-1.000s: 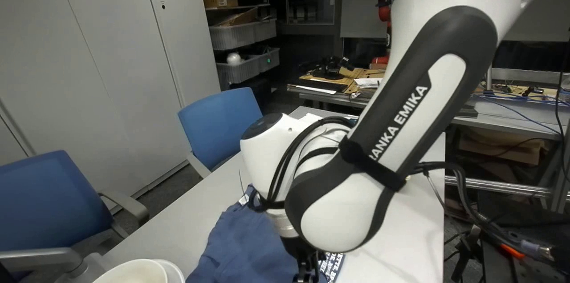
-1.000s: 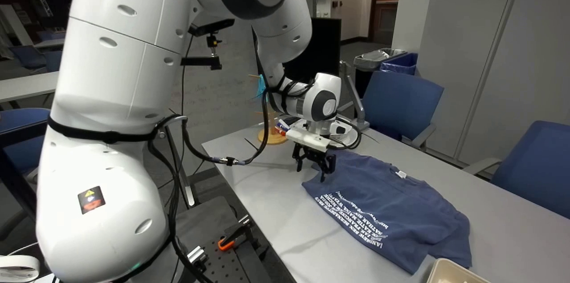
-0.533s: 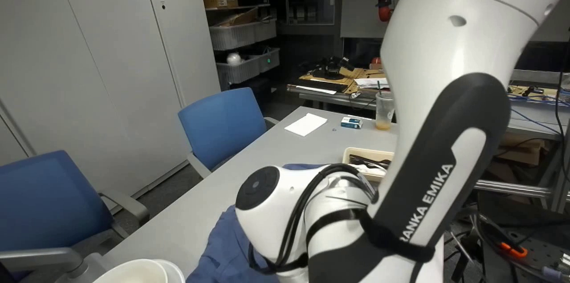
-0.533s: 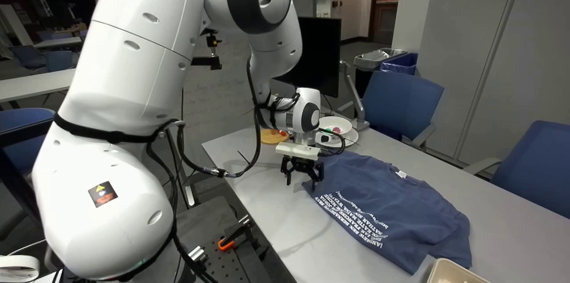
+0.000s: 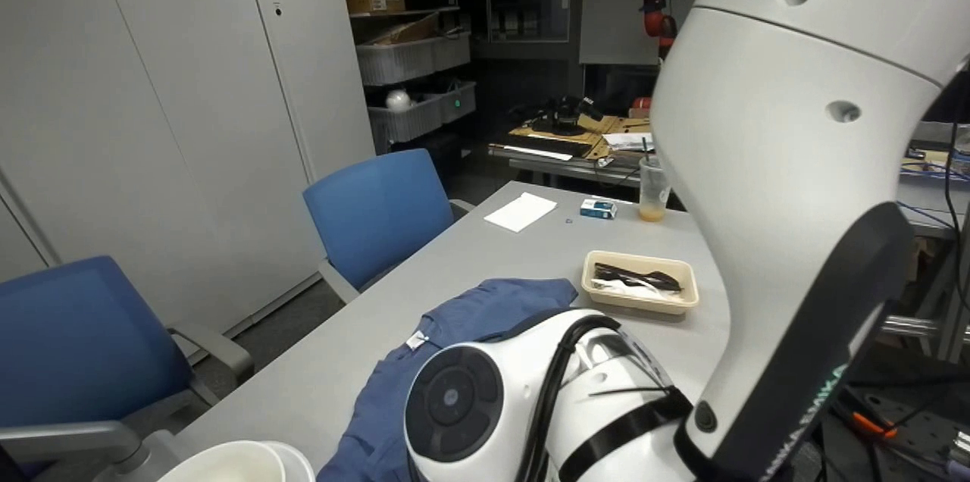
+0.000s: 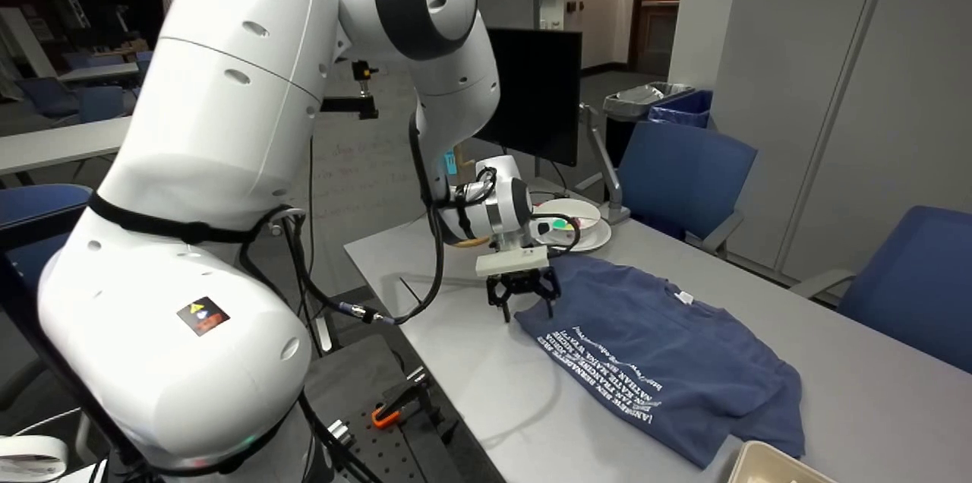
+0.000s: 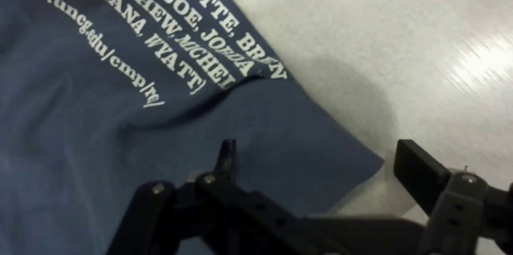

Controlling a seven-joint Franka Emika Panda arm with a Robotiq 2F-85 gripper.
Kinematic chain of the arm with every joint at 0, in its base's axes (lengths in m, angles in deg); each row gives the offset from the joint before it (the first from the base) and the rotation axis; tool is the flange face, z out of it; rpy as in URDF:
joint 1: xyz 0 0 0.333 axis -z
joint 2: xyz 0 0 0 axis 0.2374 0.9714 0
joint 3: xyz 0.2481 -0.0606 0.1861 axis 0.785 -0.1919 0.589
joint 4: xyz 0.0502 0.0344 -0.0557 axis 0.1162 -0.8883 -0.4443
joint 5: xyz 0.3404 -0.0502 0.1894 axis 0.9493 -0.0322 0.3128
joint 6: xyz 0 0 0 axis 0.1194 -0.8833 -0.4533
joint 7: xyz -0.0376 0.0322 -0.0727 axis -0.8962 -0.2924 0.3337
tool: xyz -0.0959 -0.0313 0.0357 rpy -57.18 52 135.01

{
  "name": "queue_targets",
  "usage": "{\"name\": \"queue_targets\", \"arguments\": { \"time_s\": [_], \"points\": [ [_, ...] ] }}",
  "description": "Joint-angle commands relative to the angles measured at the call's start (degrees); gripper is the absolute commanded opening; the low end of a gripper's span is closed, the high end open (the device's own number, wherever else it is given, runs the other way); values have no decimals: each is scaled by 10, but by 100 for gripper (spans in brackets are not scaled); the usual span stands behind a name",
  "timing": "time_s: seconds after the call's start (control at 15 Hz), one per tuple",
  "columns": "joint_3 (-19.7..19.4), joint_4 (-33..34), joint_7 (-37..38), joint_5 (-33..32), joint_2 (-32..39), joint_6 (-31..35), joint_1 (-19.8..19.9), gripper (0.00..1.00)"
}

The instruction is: Fold the t-shirt from bottom to top then left to right

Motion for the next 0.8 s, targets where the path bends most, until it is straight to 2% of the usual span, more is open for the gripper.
{"name": "queue_targets", "arguments": {
  "time_s": [0.0, 0.07, 0.6, 0.73],
  "points": [
    [-23, 3, 38, -56, 5, 25, -21, 93],
    [-24, 3, 46, -67, 6, 27, -21, 76],
    [-17, 9, 93, -113, 8, 13, -15, 13],
    [-6, 9, 87, -101, 4, 8, -8, 1]
  ]
}}
